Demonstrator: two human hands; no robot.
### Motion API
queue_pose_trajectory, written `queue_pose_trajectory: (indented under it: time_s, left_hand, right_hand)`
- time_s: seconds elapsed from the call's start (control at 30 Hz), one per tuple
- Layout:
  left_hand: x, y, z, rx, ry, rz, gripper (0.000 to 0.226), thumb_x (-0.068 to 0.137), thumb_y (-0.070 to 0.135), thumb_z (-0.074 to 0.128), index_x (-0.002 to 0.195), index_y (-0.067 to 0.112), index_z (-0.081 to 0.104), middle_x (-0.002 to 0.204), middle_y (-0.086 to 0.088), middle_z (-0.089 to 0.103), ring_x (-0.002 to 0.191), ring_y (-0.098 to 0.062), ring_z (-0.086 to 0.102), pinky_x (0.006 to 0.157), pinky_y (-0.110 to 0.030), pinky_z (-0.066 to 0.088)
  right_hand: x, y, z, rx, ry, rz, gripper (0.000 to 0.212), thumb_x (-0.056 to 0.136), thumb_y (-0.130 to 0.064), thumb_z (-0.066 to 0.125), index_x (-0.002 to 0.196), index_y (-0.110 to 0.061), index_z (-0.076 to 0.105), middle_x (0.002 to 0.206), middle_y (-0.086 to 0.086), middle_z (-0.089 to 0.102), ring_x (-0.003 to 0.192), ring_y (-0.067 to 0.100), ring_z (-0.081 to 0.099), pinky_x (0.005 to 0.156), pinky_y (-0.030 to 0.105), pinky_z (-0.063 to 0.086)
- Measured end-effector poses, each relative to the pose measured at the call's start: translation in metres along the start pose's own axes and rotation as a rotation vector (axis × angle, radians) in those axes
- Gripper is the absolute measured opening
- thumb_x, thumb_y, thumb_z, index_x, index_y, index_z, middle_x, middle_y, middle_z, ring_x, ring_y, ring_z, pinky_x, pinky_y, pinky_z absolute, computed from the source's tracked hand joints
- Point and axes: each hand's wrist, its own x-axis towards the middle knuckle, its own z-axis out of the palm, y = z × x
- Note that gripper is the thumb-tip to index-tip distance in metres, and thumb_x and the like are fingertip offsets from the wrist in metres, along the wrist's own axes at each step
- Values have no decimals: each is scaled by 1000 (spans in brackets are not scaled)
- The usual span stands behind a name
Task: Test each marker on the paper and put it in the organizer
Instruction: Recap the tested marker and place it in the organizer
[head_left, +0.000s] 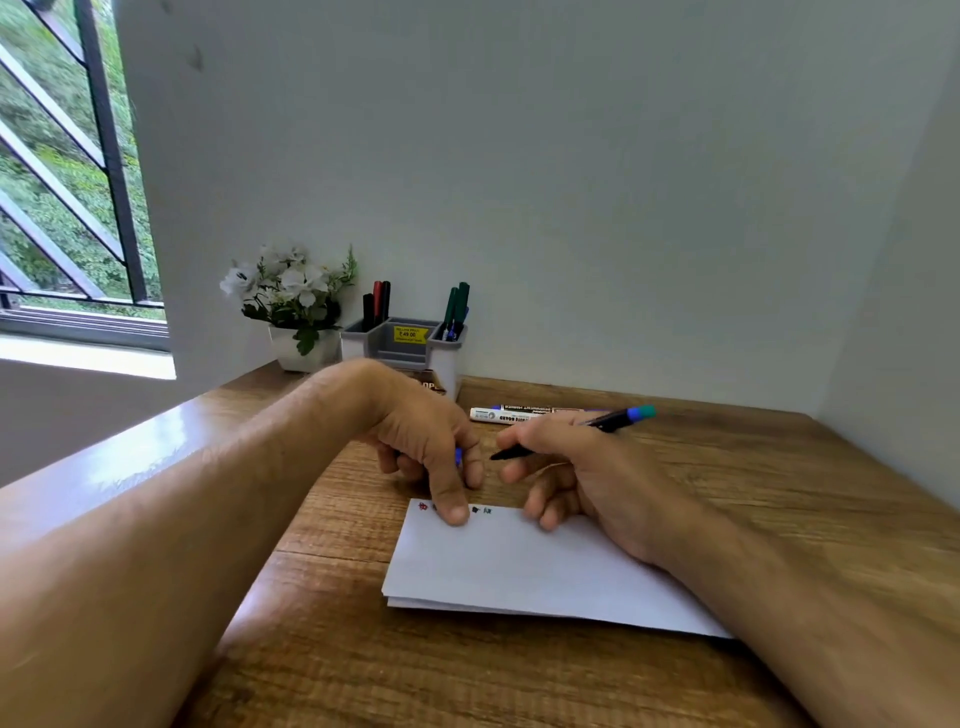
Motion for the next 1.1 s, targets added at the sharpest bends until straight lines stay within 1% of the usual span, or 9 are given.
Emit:
queue_pose_trajectory:
  time_s: [0.07, 0.1, 0.2, 0.27, 0.33, 0.43, 0.57, 0.9, 1.1]
  left_hand:
    - [2, 4, 1, 71, 11, -23, 36, 78, 21, 81, 103, 27, 56, 95, -8, 51, 59, -10, 42, 56, -24, 38]
    - [3, 6, 1, 85, 16, -30, 37, 77, 21, 82, 103, 27, 56, 95, -7, 52, 59, -10, 43, 56, -24, 38]
    - [5, 8, 2, 71, 9, -24, 37, 76, 19, 83, 100, 27, 57, 77, -1, 51, 53, -9, 41, 51, -22, 34]
    - [5, 9, 3, 55, 2, -16, 37, 76, 16, 83, 101, 26, 57, 70, 0, 50, 50, -9, 39, 47, -21, 31]
    - [5, 10, 4, 67, 7, -16, 37, 76, 15, 82, 101, 26, 57, 76, -3, 51, 52, -10, 41, 49, -22, 33]
    - [6, 11, 4, 106, 22, -22, 36, 77, 17, 81, 101, 28, 57, 94, -10, 52, 62, -13, 45, 58, -24, 39]
    - [6, 11, 4, 111, 32, -16, 35, 77, 17, 81, 100, 29, 57, 96, -9, 54, 66, -13, 47, 60, -25, 41]
    - [7, 11, 5, 125, 44, -19, 38, 76, 18, 82, 103, 29, 58, 100, -10, 51, 69, -15, 46, 61, -26, 42]
    - [6, 12, 5, 119, 38, -18, 35, 78, 16, 80, 101, 28, 57, 99, -10, 52, 65, -13, 46, 60, -26, 41]
  right_hand:
    - [-1, 0, -1, -55, -34, -44, 18, 94, -20, 65, 81, -12, 73, 67, 15, 68, 42, 21, 58, 39, 25, 46]
    - [-1, -1, -2, -80, -62, -58, 16, 92, -19, 67, 78, -13, 70, 65, 16, 67, 42, 22, 58, 39, 24, 46]
    - [-3, -2, -2, -158, -154, -51, 4, 79, -15, 69, 80, -13, 66, 68, 21, 70, 45, 24, 62, 41, 26, 49]
    - [-3, -2, -1, -214, -176, -42, 3, 73, -13, 66, 73, -16, 65, 71, 21, 72, 47, 23, 62, 42, 26, 49]
    - [-1, -1, -1, -279, -164, -51, 15, 70, -13, 63, 61, -24, 62, 67, 16, 72, 42, 18, 57, 39, 23, 43]
    - [0, 0, 0, -372, -134, -55, 14, 65, -19, 64, 53, -25, 59, 57, 8, 69, 37, 9, 47, 37, 17, 34]
    - [3, 0, 1, -421, -123, -56, 14, 64, -22, 65, 51, -25, 60, 52, 3, 66, 41, 4, 50, 40, 17, 37]
    - [3, -1, 2, -443, -141, -45, 16, 62, -21, 67, 50, -23, 57, 49, 1, 64, 36, 2, 47, 37, 14, 34]
    - [5, 1, 2, -466, -133, -39, 14, 57, -32, 69, 54, -23, 58, 54, 3, 68, 37, 2, 46, 38, 16, 32]
